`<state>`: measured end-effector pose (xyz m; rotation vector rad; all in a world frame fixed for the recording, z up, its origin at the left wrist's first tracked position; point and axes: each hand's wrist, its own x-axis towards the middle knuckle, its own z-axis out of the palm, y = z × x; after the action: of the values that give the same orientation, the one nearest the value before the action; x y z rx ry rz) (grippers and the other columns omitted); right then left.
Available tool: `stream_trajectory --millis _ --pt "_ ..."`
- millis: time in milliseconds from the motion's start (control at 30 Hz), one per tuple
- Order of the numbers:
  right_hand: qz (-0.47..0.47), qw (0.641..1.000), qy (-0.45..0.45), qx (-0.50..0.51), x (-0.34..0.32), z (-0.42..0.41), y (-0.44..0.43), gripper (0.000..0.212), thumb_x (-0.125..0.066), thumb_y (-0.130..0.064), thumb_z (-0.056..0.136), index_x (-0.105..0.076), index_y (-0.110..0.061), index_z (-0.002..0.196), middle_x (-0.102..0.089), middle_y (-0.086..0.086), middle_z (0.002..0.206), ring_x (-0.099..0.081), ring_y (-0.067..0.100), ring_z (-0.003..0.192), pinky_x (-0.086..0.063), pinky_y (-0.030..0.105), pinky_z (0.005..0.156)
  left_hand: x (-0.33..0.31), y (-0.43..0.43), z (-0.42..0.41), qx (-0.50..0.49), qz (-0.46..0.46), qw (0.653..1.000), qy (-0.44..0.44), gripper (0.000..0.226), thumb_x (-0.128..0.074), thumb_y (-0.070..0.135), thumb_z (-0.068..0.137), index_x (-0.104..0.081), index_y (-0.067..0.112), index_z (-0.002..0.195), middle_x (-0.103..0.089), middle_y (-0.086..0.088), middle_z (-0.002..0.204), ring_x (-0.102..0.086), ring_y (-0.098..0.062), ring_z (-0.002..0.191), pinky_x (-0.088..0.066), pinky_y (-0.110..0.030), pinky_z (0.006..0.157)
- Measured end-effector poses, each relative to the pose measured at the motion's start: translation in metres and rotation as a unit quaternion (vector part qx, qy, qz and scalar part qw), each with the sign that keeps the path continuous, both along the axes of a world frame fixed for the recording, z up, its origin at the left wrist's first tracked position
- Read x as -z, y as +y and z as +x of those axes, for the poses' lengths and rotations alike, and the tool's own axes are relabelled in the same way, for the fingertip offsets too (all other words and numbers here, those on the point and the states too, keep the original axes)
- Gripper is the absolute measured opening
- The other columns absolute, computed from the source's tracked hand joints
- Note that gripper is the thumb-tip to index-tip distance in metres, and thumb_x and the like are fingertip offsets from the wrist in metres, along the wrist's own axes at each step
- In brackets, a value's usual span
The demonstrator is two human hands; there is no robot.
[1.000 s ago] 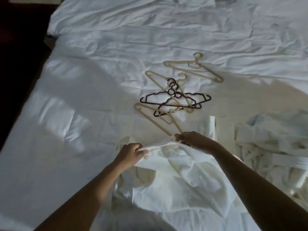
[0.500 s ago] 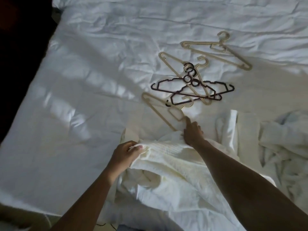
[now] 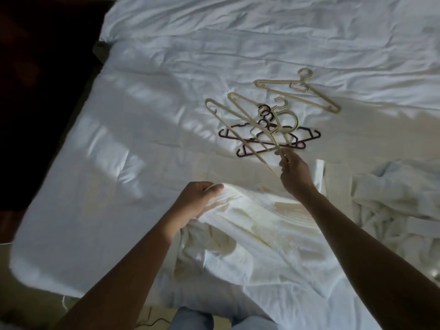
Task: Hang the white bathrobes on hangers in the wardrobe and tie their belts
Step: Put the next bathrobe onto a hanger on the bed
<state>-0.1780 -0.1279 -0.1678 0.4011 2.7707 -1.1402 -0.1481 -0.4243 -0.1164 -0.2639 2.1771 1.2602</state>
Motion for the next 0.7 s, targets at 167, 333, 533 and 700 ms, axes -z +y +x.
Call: stream_trajectory --millis 167,333,533,700 --pt "0.016 0.998 0.049 0.030 -0.090 0.034 0.030 0.026 -0.043 -0.033 0.107 -0.068 -0.028 0.111 -0.066 0.003 0.089 -0.063 0.035 0.094 -0.035 0.030 0.074 -0.047 0.015 -0.006 -0.017 0.061 0.996 -0.061 0.040 -0.071 0.046 0.093 -0.075 0.007 0.090 -0.056 -0.012 0.067 -0.035 -0.014 0.038 -0.023 -0.017 0.041" --pt "0.007 0.999 0.041 0.014 -0.149 0.096 0.052 0.047 -0.033 -0.075 0.087 -0.070 -0.048 0.077 -0.066 -0.008 0.070 -0.065 0.024 0.078 -0.047 0.040 0.081 -0.087 0.019 0.012 -0.011 0.172 0.980 -0.099 0.034 -0.067 0.040 0.097 -0.078 0.008 0.097 -0.075 -0.018 0.095 -0.067 -0.025 0.069 -0.046 -0.026 0.054" --pt "-0.012 1.000 0.004 -0.006 -0.187 0.166 0.060 0.082 -0.038 -0.090 0.080 -0.058 -0.016 0.052 -0.054 0.007 0.050 -0.048 0.008 0.047 -0.042 0.033 0.064 -0.128 0.017 0.029 -0.064 0.232 0.968 -0.074 0.043 -0.067 0.037 0.094 -0.074 -0.003 0.111 -0.068 -0.026 0.112 -0.064 -0.042 0.100 -0.049 -0.050 0.096" --pt "0.036 0.995 -0.076 -0.056 -0.199 0.202 0.036 0.076 -0.047 -0.085 0.084 -0.054 -0.017 0.051 -0.046 0.001 0.049 -0.043 0.015 0.050 -0.039 0.033 0.061 -0.165 0.036 0.046 -0.028 0.382 0.920 -0.079 0.056 -0.040 0.034 0.109 -0.054 -0.016 0.129 -0.051 -0.033 0.121 -0.061 -0.034 0.093 -0.054 -0.035 0.080"
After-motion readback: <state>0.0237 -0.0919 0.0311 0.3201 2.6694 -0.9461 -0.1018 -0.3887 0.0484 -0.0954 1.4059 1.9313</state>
